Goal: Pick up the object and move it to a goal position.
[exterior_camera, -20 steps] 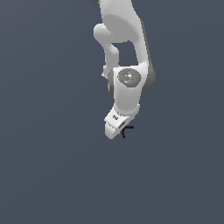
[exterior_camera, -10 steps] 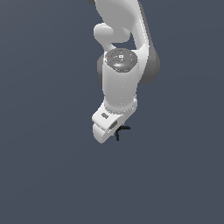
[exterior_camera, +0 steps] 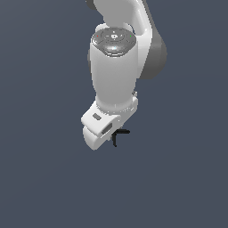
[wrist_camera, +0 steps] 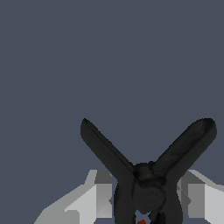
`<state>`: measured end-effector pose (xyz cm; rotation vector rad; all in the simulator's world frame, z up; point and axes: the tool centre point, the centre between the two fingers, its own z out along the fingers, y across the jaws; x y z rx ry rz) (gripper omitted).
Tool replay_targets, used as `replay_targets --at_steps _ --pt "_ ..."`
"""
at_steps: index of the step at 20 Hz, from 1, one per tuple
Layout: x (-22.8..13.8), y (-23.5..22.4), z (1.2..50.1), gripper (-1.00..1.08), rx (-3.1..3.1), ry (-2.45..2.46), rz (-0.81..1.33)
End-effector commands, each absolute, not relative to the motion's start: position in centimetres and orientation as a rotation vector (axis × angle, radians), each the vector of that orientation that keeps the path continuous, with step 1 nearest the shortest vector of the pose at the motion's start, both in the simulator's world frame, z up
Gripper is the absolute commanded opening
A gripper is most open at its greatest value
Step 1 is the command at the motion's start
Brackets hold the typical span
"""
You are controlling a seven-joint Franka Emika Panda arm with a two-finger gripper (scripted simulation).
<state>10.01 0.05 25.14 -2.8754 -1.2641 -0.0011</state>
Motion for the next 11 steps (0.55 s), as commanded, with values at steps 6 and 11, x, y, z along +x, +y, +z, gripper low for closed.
replay_targets --at_steps 6,11 --pt "11.11 -0.52 26.59 -1.0 -2.876 -1.265 0.0" --pt "11.3 -0.61 26.82 -1.0 -2.876 -1.265 0.0"
